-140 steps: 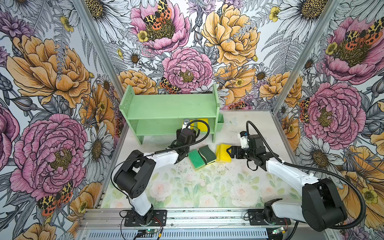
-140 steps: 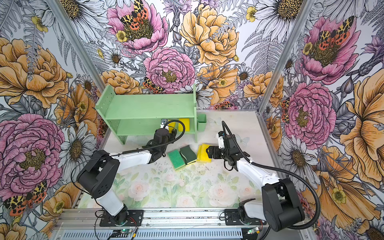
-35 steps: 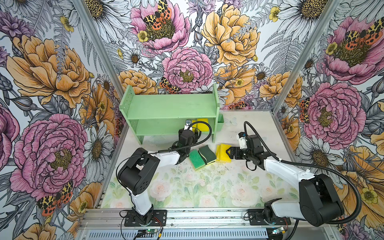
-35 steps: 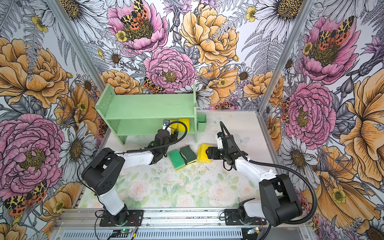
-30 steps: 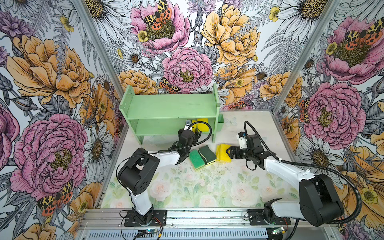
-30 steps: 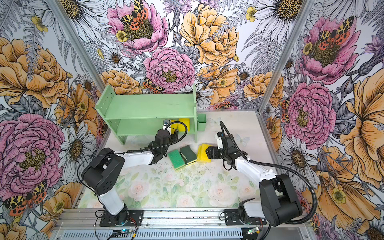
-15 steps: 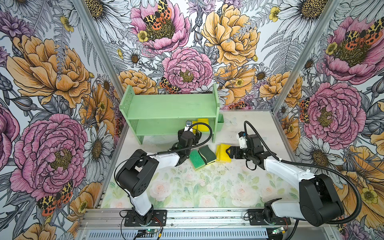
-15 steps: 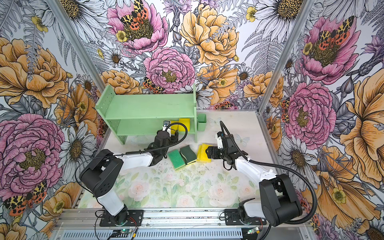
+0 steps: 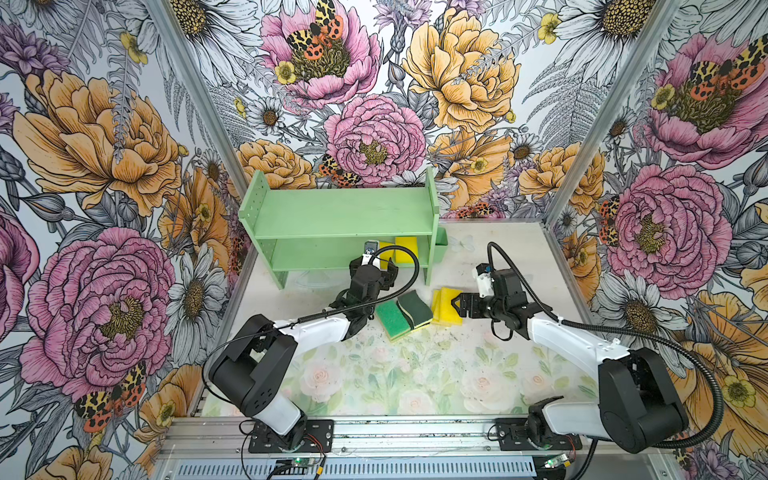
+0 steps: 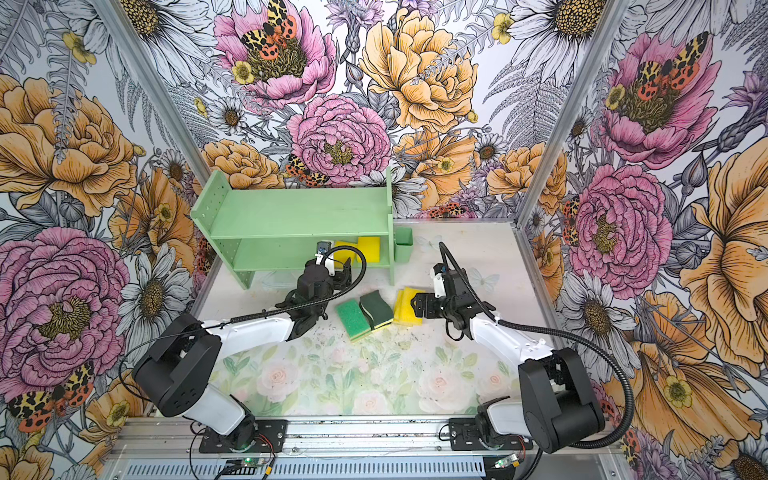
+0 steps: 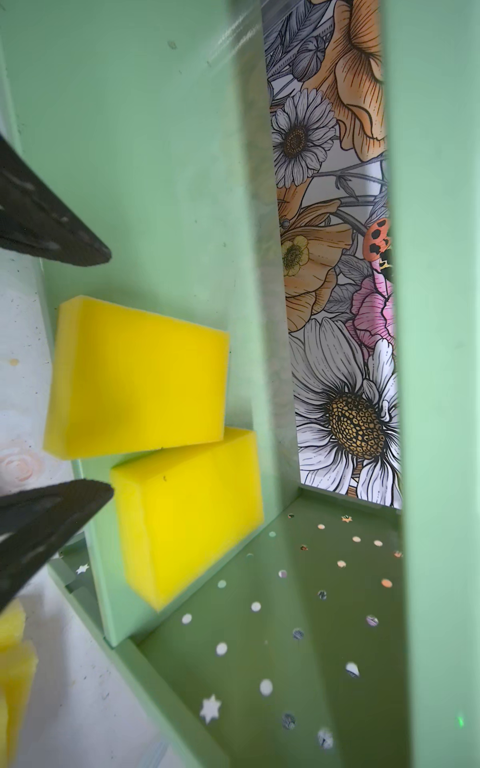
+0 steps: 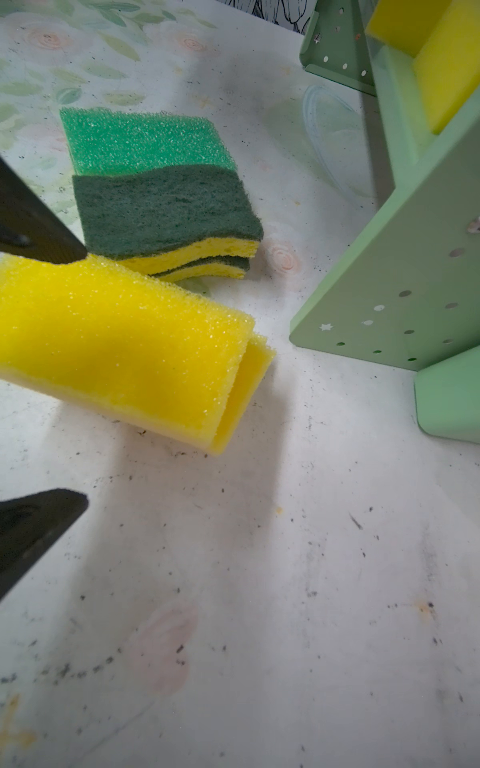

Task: Place and organize the cleaning sponges onto the shelf
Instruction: 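Withdraw the open left gripper from the shelf back toward the table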

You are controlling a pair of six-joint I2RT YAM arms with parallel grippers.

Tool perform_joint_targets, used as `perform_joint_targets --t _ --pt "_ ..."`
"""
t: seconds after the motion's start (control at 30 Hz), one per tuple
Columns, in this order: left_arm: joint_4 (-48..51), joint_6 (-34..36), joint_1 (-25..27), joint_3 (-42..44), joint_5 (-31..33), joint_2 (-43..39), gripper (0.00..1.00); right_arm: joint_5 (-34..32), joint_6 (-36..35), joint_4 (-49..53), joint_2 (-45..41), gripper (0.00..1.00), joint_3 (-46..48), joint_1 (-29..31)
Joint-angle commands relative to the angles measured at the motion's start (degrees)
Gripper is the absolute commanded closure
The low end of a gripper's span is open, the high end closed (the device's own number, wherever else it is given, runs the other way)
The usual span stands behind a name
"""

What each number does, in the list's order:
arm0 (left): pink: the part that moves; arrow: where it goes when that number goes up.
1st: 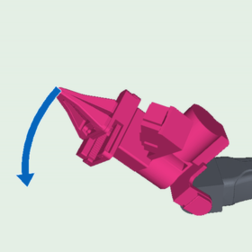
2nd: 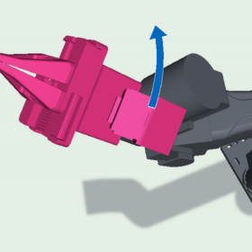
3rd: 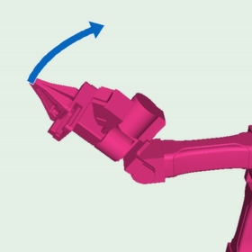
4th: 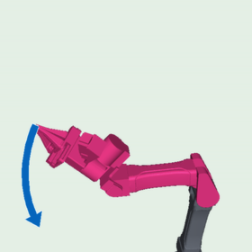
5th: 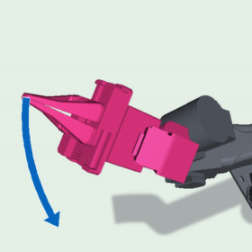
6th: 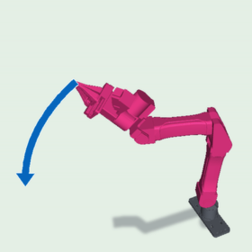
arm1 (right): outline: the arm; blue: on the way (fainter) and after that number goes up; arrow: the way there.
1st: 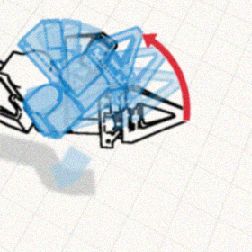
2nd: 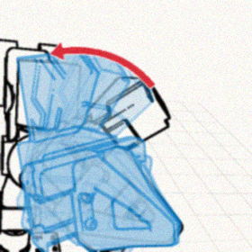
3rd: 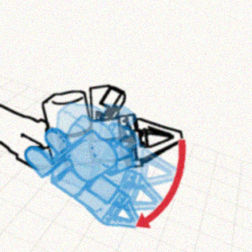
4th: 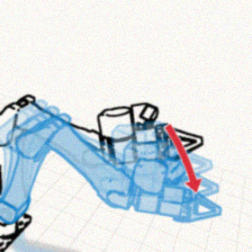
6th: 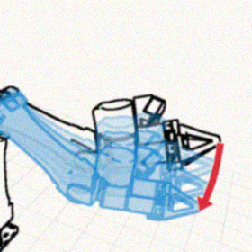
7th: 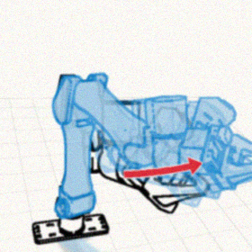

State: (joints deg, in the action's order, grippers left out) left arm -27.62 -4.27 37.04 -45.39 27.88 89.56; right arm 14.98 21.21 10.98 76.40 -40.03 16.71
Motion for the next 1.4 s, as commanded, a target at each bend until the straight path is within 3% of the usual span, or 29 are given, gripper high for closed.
perform_joint_targets --t 0.0,0.23,0.37,0.47,0.7,0.97,1.07,1.37 --pt "1.47 0.85 0.80 1.29 1.46 -2.38 0.18 -0.48 -0.03 -0.29 -2.19 0.13 -0.41 0.60" --pt "7.30 -1.70 2.78 3.07 2.71 -8.49 0.17 -0.39 -0.03 -0.30 -3.67 0.13 0.22 0.60" --pt "18.48 -5.14 1.84 0.54 -0.69 -13.18 0.13 0.04 -0.03 -0.23 -4.14 0.12 0.13 0.61" --pt "25.74 -7.75 0.73 -0.79 -5.54 -16.95 0.11 0.14 -0.03 -0.18 -4.75 0.13 0.30 0.68" --pt "31.47 -14.62 -4.17 -0.27 -26.60 -21.86 0.07 -0.27 -0.53 0.19 -6.81 0.13 1.08 0.69" --pt "18.13 -20.40 -9.23 7.83 -41.22 -21.78 0.01 -0.61 -1.60 0.58 -8.17 0.12 1.64 0.68" --pt "13.60 -21.97 -10.31 8.40 -46.23 -18.26 0.01 -1.16 -2.17 0.69 -8.42 0.12 1.71 0.62" --pt "-13.30 -32.86 -14.74 11.55 -60.85 -4.56 0.01 -1.40 -3.98 1.03 -8.80 0.12 1.88 0.47"
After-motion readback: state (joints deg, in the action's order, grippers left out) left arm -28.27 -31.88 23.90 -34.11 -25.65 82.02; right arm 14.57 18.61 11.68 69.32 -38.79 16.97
